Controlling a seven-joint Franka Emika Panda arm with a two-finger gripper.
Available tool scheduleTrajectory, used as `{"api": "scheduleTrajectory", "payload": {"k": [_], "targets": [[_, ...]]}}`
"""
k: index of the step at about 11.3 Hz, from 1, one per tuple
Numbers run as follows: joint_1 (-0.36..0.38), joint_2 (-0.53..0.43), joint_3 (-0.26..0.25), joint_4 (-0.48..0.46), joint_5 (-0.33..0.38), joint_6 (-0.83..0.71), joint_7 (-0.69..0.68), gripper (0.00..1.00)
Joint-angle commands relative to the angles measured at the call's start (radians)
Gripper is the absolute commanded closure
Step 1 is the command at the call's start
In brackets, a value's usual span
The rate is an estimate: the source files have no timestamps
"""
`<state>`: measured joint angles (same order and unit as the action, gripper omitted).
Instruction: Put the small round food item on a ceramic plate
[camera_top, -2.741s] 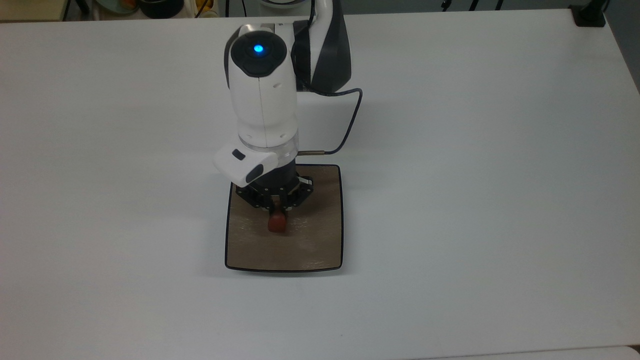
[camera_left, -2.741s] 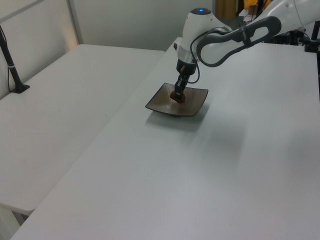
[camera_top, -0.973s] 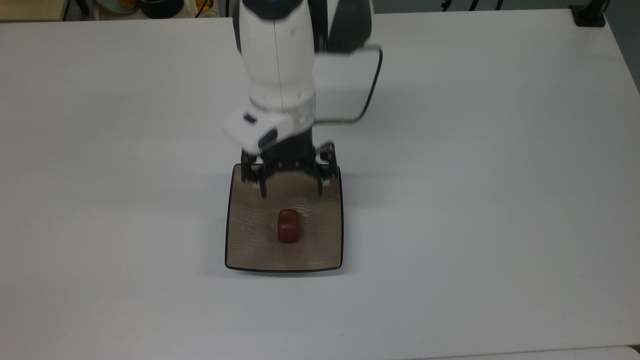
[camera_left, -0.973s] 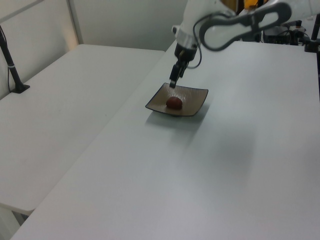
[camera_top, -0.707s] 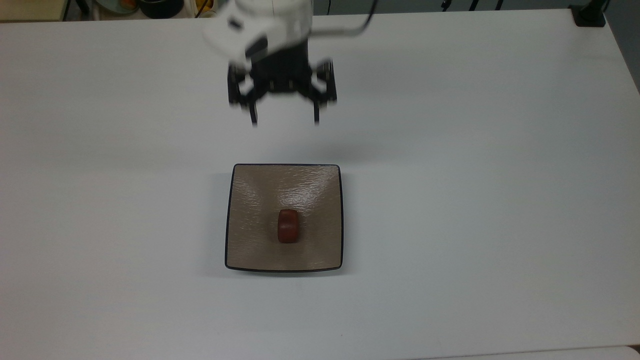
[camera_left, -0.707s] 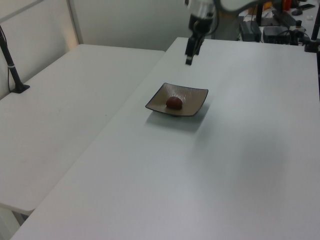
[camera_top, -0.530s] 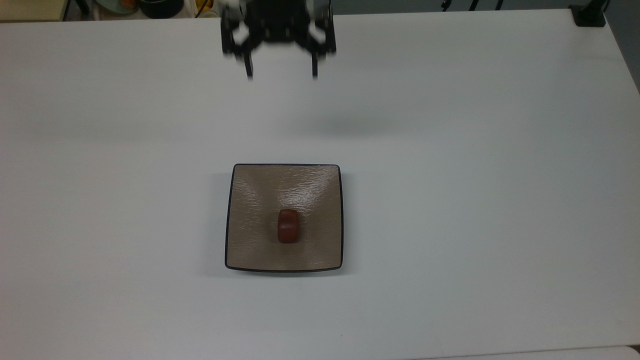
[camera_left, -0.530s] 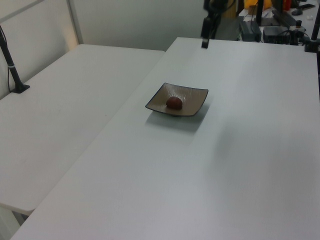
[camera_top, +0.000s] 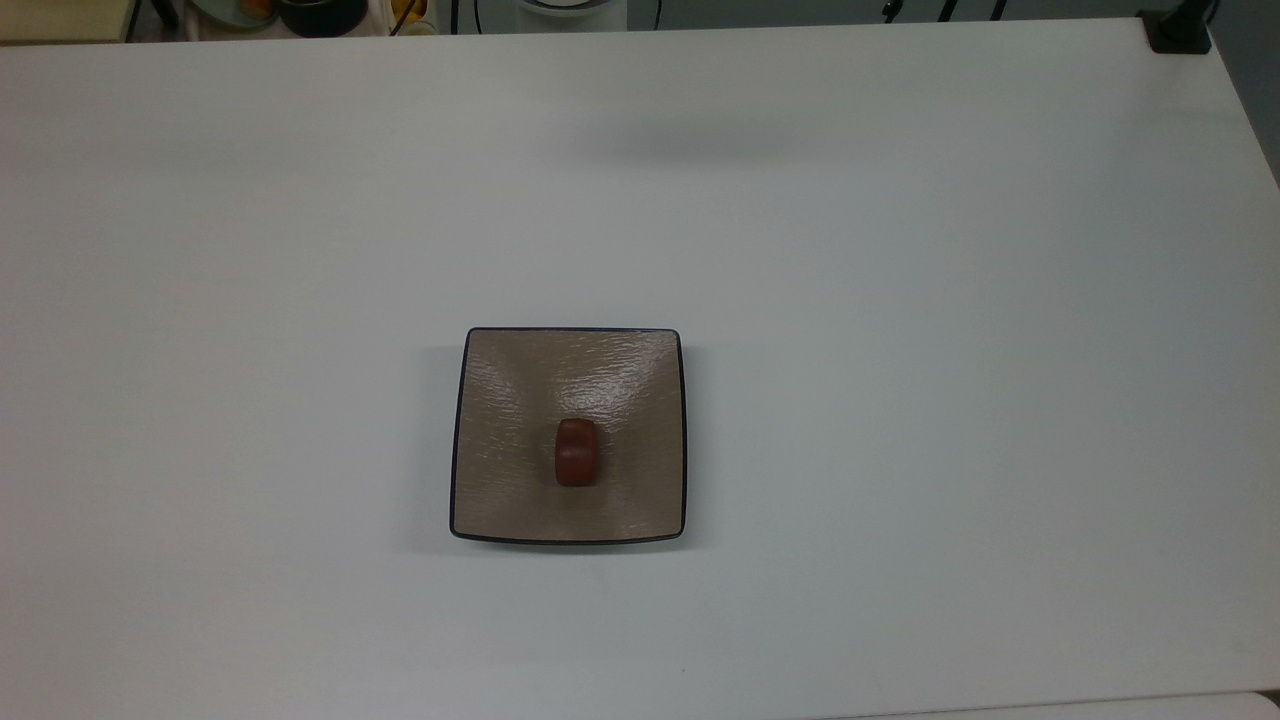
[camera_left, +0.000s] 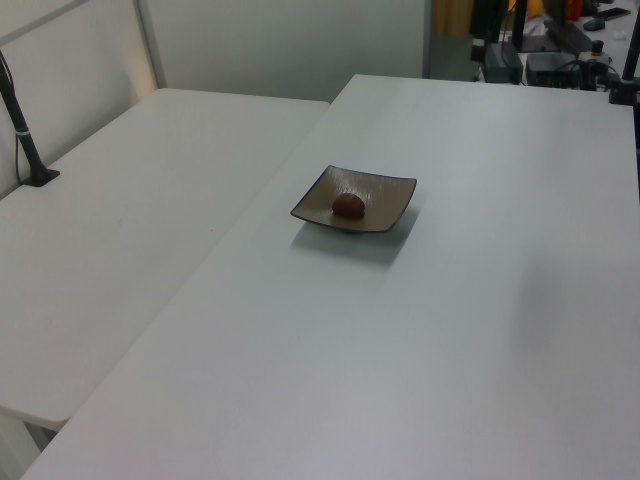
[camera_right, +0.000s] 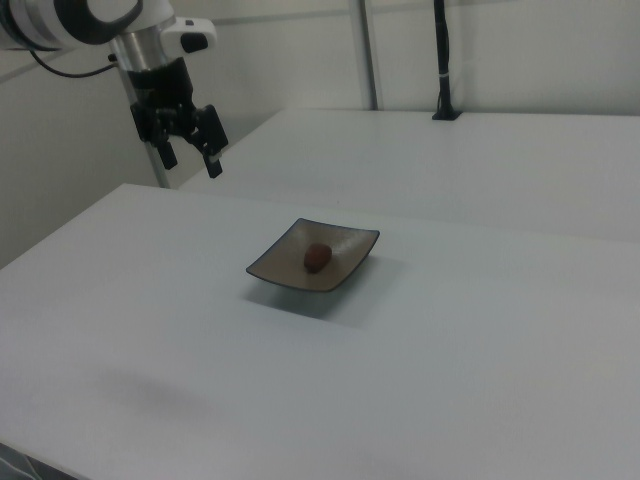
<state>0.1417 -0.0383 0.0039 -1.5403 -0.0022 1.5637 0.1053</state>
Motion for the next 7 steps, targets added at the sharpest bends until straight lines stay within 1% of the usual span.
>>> {"api": "scheduleTrajectory", "payload": {"k": [1,3,5,7], "targets": [[0.012,-0.052,-0.007,-0.106,0.018,0.070,-0.001,0.00],[0.013,-0.055,-0.007,-0.153,0.018,0.166,-0.048,0.00],[0.012,-0.052,-0.009,-0.153,0.057,0.177,-0.078,0.00],[0.010,-0.049,-0.021,-0.146,0.062,0.174,-0.078,0.00]]}}
